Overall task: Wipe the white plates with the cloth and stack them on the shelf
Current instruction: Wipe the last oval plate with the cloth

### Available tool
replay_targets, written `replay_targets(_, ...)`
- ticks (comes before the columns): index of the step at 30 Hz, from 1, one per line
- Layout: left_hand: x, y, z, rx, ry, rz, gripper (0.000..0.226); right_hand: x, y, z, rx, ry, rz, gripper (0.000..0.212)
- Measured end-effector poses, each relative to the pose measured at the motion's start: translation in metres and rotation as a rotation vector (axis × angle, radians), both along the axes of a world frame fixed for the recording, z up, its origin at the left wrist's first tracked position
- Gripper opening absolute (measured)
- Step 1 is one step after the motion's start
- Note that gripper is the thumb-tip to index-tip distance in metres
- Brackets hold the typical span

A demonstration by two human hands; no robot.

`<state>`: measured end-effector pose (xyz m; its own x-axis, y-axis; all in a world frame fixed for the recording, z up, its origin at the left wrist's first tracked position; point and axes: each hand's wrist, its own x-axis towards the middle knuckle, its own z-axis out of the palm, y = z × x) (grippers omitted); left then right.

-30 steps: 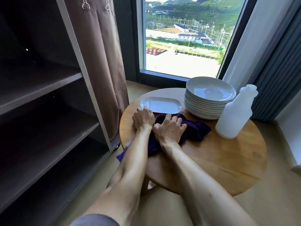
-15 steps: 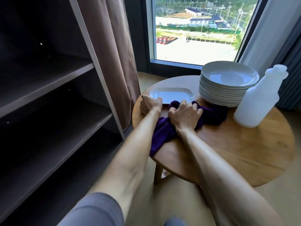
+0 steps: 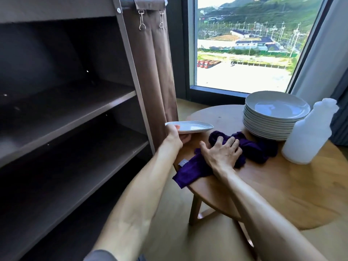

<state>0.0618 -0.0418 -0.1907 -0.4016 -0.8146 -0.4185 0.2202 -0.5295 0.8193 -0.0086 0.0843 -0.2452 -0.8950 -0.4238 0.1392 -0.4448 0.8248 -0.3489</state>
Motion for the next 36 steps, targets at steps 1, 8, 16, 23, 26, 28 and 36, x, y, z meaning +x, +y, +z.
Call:
replay_targets(1,0.009,0.001,0.001,-0.001,0.014,0.011,0.028,0.005,0.003,0.001,0.060,-0.016,0.027,0.088)
replay_targets(8,0.079,0.016,0.006,0.010,0.153,0.010,0.051,0.023,0.035,0.015,-0.043,0.097,0.088,0.037)
replay_targets(16,0.126,0.037,0.009,-0.099,0.135,-0.099,0.055,0.018,0.033,0.092,-0.863,-0.201,-0.178,0.028)
replay_targets(23,0.111,0.059,0.025,-0.177,0.176,-0.196,0.051,0.046,0.010,0.119,-0.592,-0.181,0.139,0.024)
replay_targets(26,0.104,0.068,0.030,-0.187,0.156,-0.254,0.044,0.055,0.005,0.107,-0.484,-0.168,0.117,0.021)
replay_targets(28,0.105,0.066,0.030,-0.164,0.180,-0.260,0.049,0.058,0.004,0.108,-0.524,-0.146,0.157,0.021)
replay_targets(36,0.094,0.083,0.054,-0.084,0.435,-0.246,0.045,0.089,-0.013,0.151,-0.623,-0.212,0.692,0.022)
